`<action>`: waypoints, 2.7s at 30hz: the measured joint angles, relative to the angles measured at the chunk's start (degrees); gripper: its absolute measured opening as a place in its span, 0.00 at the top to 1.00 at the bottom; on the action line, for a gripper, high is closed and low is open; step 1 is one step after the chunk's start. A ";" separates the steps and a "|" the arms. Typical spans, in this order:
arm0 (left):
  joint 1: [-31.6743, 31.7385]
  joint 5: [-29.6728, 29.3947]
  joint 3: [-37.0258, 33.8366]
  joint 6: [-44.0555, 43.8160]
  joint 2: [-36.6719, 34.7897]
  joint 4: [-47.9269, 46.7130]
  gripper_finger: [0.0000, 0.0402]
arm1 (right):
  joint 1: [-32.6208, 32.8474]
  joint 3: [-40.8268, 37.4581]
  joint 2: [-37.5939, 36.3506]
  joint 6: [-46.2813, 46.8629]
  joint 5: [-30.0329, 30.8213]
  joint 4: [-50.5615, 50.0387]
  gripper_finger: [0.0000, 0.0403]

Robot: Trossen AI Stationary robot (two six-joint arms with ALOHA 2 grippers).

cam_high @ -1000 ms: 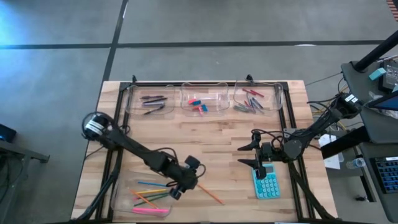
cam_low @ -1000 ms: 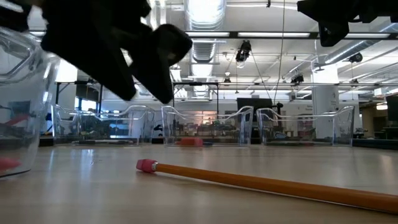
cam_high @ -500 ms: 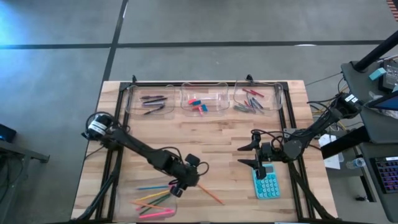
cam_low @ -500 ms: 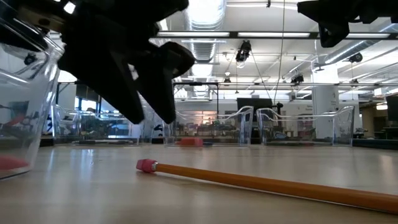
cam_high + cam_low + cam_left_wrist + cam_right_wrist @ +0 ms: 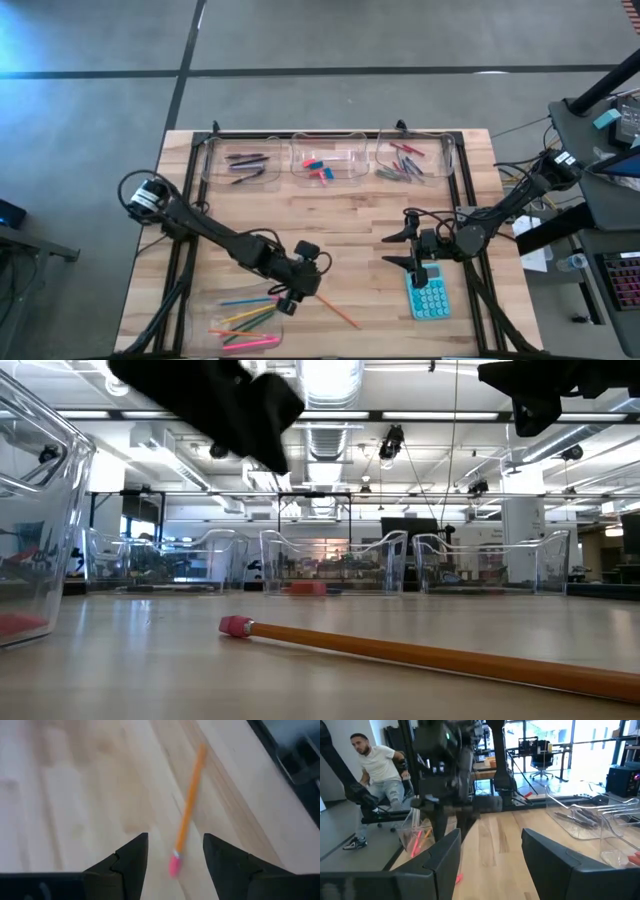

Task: Sort crayons/erasers/pens/pencils in bins
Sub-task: Put the orange pencil into the bottom transparent bin

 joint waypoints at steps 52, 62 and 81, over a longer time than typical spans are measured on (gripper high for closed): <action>2.55 3.24 1.25 0.09 13.93 -3.45 0.97 | 0.00 0.00 -0.02 0.16 0.04 -0.24 0.51; 3.92 1.22 2.64 -0.28 8.34 -3.95 0.97 | 0.00 0.00 -0.18 0.22 0.02 0.35 0.51; 3.93 -1.41 2.34 -11.04 -15.59 -18.13 0.97 | 7.04 0.00 -8.07 -3.89 -0.12 0.44 0.51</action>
